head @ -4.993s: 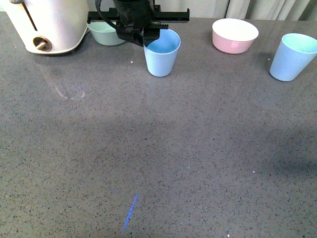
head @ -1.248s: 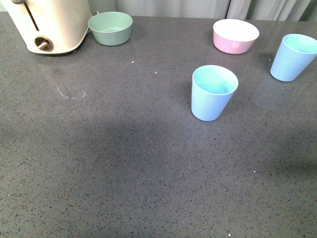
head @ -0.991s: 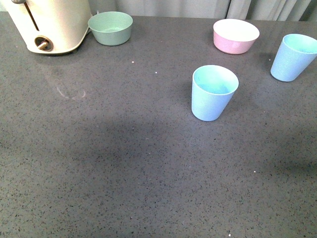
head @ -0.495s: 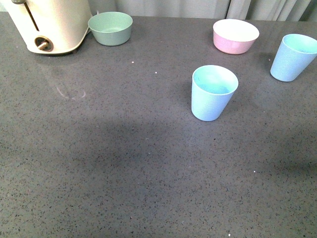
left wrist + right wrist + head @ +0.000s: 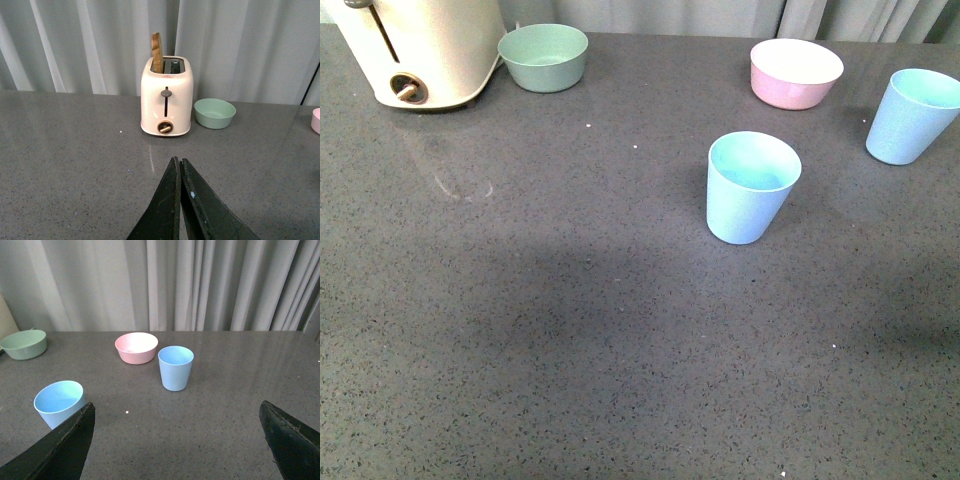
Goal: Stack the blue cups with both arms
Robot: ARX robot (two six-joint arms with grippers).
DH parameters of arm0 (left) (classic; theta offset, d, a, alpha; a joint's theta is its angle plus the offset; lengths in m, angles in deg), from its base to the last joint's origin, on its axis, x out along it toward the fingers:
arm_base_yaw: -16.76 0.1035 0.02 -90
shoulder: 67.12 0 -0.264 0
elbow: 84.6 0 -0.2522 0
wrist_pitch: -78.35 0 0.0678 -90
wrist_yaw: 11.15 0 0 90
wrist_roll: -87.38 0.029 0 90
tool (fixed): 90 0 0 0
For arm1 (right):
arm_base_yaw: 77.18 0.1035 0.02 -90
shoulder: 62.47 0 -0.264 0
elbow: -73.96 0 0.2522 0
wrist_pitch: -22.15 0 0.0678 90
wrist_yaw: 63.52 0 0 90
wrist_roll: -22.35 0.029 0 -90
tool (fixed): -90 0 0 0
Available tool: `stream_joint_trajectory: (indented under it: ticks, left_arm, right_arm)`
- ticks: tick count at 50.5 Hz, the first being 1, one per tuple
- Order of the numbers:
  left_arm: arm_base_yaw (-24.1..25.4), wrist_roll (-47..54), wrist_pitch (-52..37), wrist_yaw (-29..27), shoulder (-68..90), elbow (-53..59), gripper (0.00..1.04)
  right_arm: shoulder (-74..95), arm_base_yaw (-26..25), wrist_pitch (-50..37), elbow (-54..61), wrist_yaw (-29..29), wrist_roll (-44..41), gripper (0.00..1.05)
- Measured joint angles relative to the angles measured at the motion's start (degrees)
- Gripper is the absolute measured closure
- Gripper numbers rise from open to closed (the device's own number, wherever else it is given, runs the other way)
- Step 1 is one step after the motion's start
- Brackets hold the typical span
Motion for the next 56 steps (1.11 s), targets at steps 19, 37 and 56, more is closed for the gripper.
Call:
stream_joint_trajectory:
  ticks: [19,37,56]
  left_arm:
    - [0.0,0.0,10.8,0.0,-10.5,0.0,0.96]
    - [0.0,0.0,10.8,0.0,-10.5,0.0,0.24]
    - [0.0,0.2,10.8,0.0,-10.5,0.0,0.09]
  right_arm:
    - [0.0,0.0,0.0,0.0,0.0,0.0,0.09]
    - [22.0,-12.6,0.4,-7.2,13.3,-1.4,0.09]
    - [83.5,-13.6,-3.1,-42.6,15.8,-31.1,0.09]
